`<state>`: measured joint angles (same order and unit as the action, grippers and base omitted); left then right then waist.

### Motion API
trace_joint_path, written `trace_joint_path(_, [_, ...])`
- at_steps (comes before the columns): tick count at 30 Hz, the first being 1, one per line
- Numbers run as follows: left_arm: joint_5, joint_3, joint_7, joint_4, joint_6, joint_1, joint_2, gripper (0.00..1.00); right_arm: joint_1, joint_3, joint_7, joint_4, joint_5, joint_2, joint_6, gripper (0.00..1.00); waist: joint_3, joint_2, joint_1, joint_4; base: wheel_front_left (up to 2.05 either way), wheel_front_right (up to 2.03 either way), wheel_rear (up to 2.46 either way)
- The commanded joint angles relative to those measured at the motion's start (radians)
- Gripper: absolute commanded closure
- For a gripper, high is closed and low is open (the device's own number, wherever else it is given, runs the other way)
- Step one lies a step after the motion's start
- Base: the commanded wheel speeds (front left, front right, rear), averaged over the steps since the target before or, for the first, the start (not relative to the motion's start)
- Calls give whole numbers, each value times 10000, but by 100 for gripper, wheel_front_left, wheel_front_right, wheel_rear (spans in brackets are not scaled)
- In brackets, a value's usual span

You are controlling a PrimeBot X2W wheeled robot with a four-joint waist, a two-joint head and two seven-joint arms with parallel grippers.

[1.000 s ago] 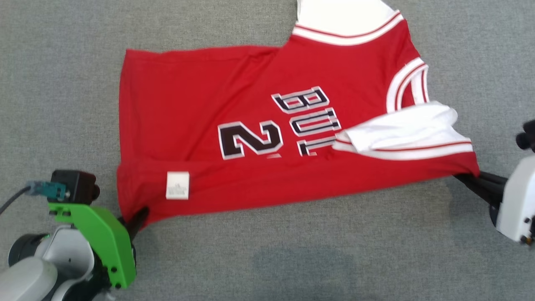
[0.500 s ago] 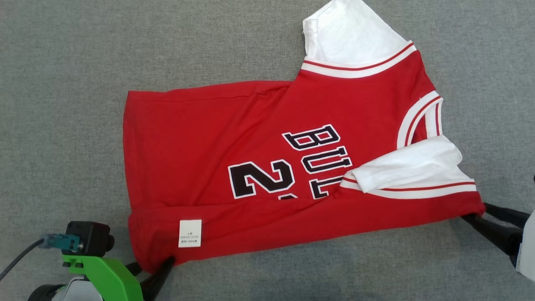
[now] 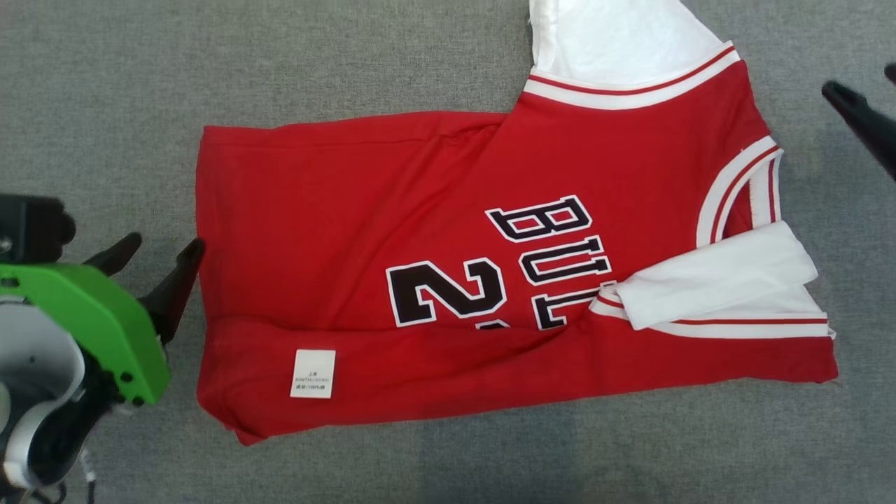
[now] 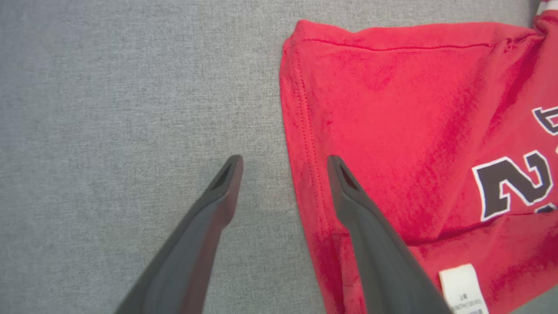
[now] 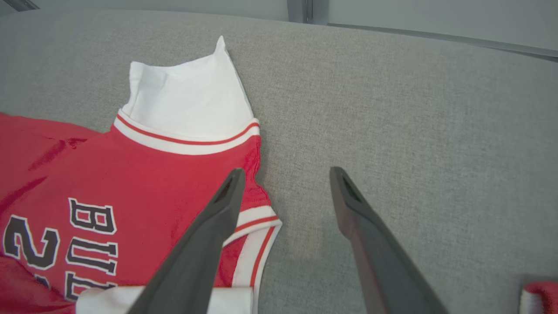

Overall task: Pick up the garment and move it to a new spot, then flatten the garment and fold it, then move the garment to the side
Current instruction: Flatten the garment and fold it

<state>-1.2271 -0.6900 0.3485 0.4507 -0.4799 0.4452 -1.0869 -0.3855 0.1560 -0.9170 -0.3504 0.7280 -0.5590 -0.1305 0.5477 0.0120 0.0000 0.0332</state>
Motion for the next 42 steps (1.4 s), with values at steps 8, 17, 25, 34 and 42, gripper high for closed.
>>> trace_joint_path(8, [1535, -1425, 1348, -3111, 1071, 3486, 2999, 0, -4704, -2656, 900, 3107, -1744, 557, -5, 0, 1403, -120, 0, 612, 0, 0, 0])
trace_joint_path(17, [1392, -2055, 1928, -4925, 2036, 4265, 4196, 0, -6747, -4169, 724, 5048, -1825, 571, -3, 0, 1366, -120, 0, 1055, 0, 0, 0])
trace_joint_path(25, [1323, -2256, 2217, -5406, 2312, 4365, 4311, 0, -7354, -4721, 309, 5700, -1724, 467, -3, 0, 1417, -120, 0, 1230, 0, 0, 0])
trace_joint_path(34, [1375, -2525, 2425, -5825, 2436, 4389, 4532, 0, -7786, -5472, 267, 6026, -1544, 605, -3, 100, 1476, -120, 0, 1274, 0, 0, 0])
trace_joint_path(42, [920, -2131, 1815, -5876, 2711, 4175, 4949, 100, -7436, -5687, 991, 5832, -1001, 373, -3, 100, 1154, -120, 0, 1100, 0, 0, 0])
